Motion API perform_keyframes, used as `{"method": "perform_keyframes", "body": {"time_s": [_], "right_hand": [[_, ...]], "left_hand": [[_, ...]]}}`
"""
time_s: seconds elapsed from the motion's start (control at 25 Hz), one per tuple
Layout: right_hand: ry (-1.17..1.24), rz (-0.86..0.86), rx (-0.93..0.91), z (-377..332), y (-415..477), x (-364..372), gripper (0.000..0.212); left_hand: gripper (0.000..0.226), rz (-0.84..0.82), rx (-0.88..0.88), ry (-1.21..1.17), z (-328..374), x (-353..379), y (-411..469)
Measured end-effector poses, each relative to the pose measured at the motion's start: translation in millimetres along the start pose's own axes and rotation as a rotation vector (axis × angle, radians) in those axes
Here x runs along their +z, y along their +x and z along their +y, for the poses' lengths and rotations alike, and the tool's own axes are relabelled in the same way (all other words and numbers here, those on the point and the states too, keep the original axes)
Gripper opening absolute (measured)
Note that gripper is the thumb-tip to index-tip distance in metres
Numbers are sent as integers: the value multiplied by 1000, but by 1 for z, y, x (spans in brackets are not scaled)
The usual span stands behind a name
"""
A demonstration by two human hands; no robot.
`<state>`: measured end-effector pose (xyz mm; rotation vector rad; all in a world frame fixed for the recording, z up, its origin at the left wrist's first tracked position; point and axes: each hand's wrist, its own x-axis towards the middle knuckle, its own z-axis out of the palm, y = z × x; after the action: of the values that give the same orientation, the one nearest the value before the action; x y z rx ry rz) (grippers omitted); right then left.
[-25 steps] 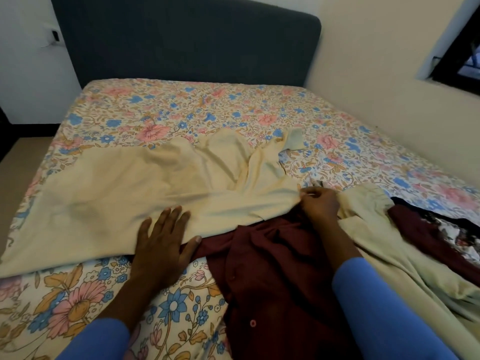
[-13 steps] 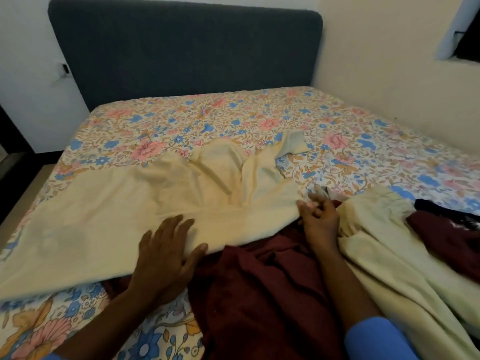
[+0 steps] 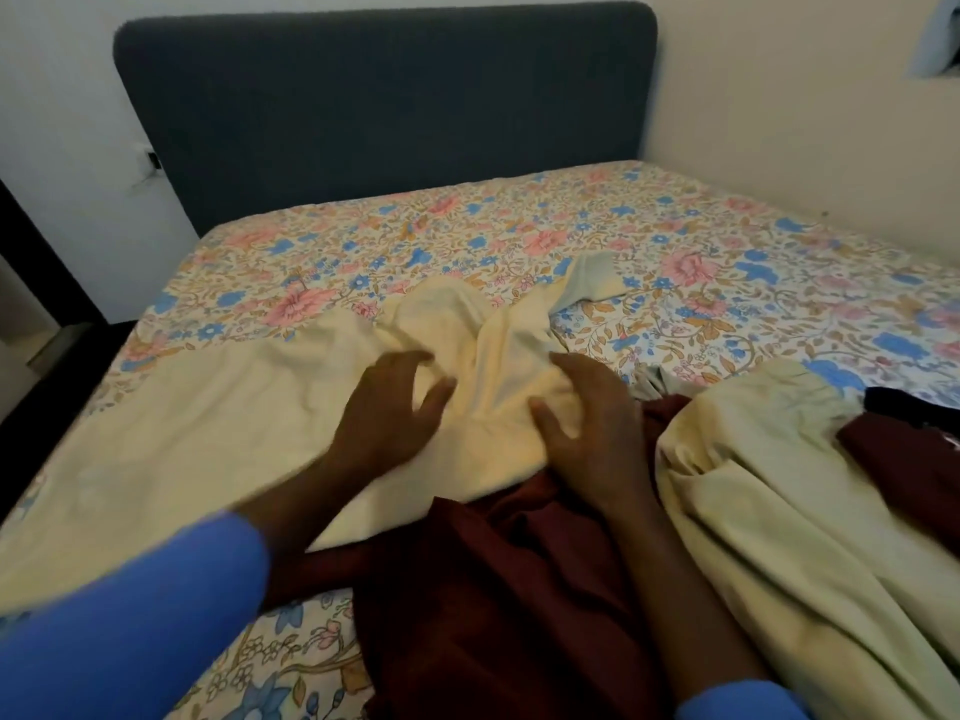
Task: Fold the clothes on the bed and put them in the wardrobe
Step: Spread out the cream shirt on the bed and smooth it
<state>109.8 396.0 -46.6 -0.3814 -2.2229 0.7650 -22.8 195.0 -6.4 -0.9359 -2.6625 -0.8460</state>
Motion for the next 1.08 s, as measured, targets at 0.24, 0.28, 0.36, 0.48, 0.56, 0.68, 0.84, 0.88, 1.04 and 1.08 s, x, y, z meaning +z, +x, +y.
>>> {"method": "perform_keyframes", "body": {"time_s": [0.24,0.28,0.36,0.48,0.56,0.68,0.84,0.88,1.04,1.08], "right_hand": [[-364,-575,-50,7,-11,15,84],[-349,-577,-43,8,-11,14,84],[-324,-574,-42,7,-12,11,84],[-288,-564,-53,11,-16,11,86],[-272,-555,-50,14,-16,12,88],[-272,-520,-31,14,-15,14,88],[-148,-302,6,9,-14,13,68],[-120,-239,9,8,-13,13,63],[-81,-65,7,7,-8,10,67],[-83,-47,10,6,-8,9,73]], "left_hand": [[78,-264,-213,60,87,57,183],[81,-284,-191,97,93,70,197],[80,-344,-194,171,101,95,210],[51,-322,-212,218,104,122,215],[41,-111,-296,18,106,114,219],[28,295,-380,-631,105,41,208],[8,594,-563,-1269,61,-46,108],[9,530,-694,-1283,38,-50,70],[11,107,-1115,-1075,-22,-30,-73],[10,157,-1095,-947,-26,-27,-94]]}}
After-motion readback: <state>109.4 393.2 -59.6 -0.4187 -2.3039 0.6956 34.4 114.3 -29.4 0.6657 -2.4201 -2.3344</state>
